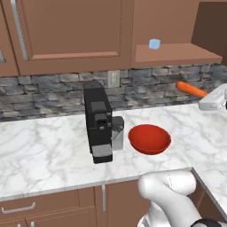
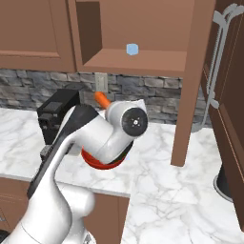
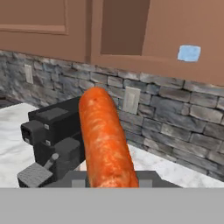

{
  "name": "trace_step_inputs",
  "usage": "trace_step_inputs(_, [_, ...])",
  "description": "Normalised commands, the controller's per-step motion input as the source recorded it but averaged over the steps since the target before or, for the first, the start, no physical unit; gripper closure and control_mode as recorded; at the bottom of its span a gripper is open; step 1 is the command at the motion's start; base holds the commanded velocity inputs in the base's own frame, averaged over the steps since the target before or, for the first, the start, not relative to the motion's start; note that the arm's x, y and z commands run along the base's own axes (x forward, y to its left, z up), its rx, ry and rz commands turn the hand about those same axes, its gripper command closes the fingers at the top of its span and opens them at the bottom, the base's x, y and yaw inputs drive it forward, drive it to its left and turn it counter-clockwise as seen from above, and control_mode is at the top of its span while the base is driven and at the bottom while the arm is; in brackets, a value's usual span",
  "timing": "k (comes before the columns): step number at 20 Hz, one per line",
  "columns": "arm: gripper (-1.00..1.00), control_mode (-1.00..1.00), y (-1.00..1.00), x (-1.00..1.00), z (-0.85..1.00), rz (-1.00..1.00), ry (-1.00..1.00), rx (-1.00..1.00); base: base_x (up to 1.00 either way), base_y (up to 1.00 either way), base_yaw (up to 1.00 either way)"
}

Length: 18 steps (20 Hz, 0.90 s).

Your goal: Pick the carrot from the cabinet and place it in the bowl. Then pick the bowl and place it in the sink. Then turn on the sink facuet.

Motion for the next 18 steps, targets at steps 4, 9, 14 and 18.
trace_step_inputs(4, [1.00, -1.00, 0.31, -0.50, -0.99, 0.16, 0.00, -0.09, 0.00, 0.00, 0.00])
trace_step_inputs(9, [1.00, -1.00, 0.83, 0.33, -1.00, 0.16, 0.00, -0.17, 0.00, 0.00, 0.00])
trace_step_inputs(14, [1.00, -1.00, 0.82, 0.76, -0.99, 0.11, 0.00, -0.17, 0.00, 0.00, 0.00])
trace_step_inputs(18, [1.00, -1.00, 0.14, 0.81, -0.67, 0.04, 0.07, -0.07, 0.00, 0.00, 0.00])
